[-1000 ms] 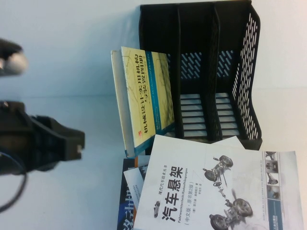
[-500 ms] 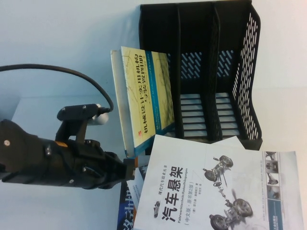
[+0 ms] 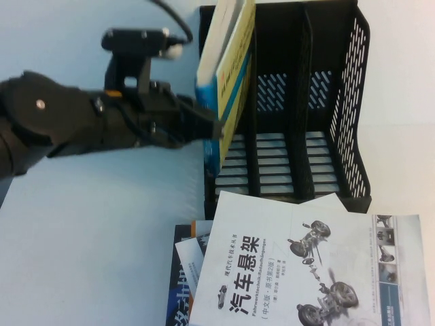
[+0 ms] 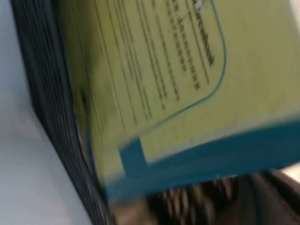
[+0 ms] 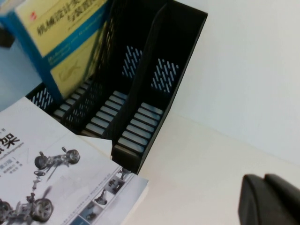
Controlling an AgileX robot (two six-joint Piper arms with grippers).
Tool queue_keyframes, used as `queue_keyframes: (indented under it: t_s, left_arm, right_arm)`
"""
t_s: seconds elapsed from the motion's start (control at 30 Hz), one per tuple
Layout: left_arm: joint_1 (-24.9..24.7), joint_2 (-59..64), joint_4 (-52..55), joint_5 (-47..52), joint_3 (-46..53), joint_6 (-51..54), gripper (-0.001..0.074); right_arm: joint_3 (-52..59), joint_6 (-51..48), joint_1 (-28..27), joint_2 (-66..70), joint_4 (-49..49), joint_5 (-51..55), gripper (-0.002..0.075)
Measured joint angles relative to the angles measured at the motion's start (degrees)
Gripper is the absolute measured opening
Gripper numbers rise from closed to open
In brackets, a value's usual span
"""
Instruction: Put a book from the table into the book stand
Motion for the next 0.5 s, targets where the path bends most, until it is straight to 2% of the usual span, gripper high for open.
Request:
queue_keyframes:
  t_s: [0.17,0.5]
  left_arm:
    - [2.0,0.4,0.0,-3.7,-8.7,-0.2,-0.0004]
    - [2.4,0.4,7.0,4.6,-9.2,-7.1,-0.0004]
  right_arm:
    - [0.0,0.0,0.0,0.0,-0.5,0.0,0.0]
    - [0.0,0.0,0.0,0.0,-0.5,0.0,0.0]
